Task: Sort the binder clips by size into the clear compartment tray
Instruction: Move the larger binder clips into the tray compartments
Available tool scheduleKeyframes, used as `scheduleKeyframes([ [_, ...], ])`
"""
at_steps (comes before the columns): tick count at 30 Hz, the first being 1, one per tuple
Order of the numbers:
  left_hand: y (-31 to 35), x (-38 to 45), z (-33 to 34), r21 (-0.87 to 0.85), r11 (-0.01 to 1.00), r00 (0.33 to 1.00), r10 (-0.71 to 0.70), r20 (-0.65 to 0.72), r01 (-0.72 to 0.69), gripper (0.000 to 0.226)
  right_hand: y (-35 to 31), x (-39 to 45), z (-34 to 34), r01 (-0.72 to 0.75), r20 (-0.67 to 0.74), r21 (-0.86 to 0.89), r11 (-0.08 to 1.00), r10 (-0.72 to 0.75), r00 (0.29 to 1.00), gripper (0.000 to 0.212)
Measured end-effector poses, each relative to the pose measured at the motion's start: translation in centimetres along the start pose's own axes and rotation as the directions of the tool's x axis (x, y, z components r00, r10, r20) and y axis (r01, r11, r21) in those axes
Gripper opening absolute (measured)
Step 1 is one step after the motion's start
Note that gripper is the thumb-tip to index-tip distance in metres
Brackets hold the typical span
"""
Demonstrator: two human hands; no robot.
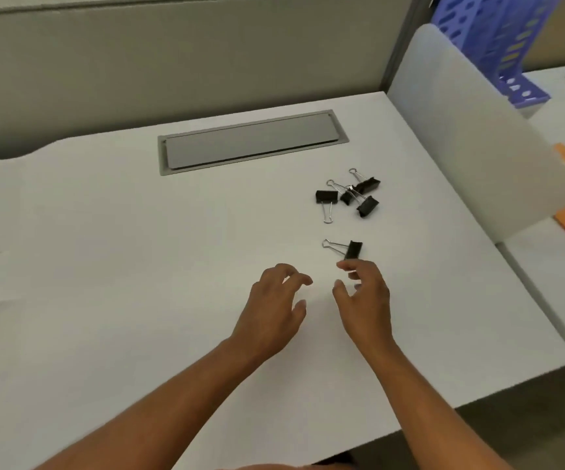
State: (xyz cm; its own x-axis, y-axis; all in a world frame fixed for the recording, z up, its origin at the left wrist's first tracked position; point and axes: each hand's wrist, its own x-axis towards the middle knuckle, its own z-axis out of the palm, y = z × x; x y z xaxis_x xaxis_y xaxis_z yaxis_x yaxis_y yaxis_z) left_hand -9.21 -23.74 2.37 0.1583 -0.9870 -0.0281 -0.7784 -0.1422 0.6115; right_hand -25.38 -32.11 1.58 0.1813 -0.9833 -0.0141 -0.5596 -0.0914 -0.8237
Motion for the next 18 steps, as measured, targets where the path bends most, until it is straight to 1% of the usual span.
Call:
scheduleKeyframes([
  [2,1.1,2.0,1.2,0.012,1.0,0.998,0.001,0.066,-0.002,0.044,2.3,2.9,-0.9,0.023,0.021,-0.137,0.99,-0.02,1.0,0.049],
  [4,1.9,3.6,2.2,0.027,1.0,0.993,-0.003,0.118,0.0,0.053,4.0,5.5,-1.3,0.019,0.108,-0.235,0.972,0.006,0.994,0.069],
  [5,2.1,4.3,2.6,0.033,0.999,0.99,-0.007,0.14,0.002,0.058,4.5,6.6,-1.3,0.021,0.148,-0.248,0.969,0.016,0.989,0.075],
  [7,2.5,5.5,3.1,0.042,0.999,0.984,-0.014,0.175,0.006,0.067,5.0,8.1,-1.1,0.029,0.196,-0.199,0.98,0.01,0.981,0.076],
  [9,2.6,6.5,3.2,0.056,0.998,0.98,-0.037,0.193,0.026,0.077,5.0,9.0,-0.8,0.047,0.221,-0.143,0.989,-0.015,0.975,0.068],
  [11,2.2,7.5,3.4,0.084,0.996,0.982,-0.047,0.186,0.031,0.086,4.6,9.2,-0.8,0.022,0.268,-0.083,0.996,0.001,0.964,0.065],
  [13,1.6,8.1,3.5,0.159,0.987,0.987,-0.009,0.158,-0.017,0.092,4.0,9.0,-1.0,-0.022,0.343,-0.006,1.0,0.023,0.939,0.066],
  [15,0.9,8.6,3.8,0.268,0.959,0.991,0.063,0.119,-0.093,0.089,3.2,8.7,-1.3,-0.071,0.433,0.068,0.995,0.034,0.901,0.065],
  [17,0.6,8.4,3.8,0.349,0.933,0.994,0.066,0.082,-0.09,0.077,2.4,8.4,-1.7,-0.129,0.526,0.13,0.983,0.042,0.849,0.062],
  [18,0.7,8.2,3.7,0.329,0.941,0.996,0.058,0.071,-0.078,0.069,1.9,8.4,-2.0,-0.148,0.566,0.146,0.978,0.04,0.823,0.059],
])
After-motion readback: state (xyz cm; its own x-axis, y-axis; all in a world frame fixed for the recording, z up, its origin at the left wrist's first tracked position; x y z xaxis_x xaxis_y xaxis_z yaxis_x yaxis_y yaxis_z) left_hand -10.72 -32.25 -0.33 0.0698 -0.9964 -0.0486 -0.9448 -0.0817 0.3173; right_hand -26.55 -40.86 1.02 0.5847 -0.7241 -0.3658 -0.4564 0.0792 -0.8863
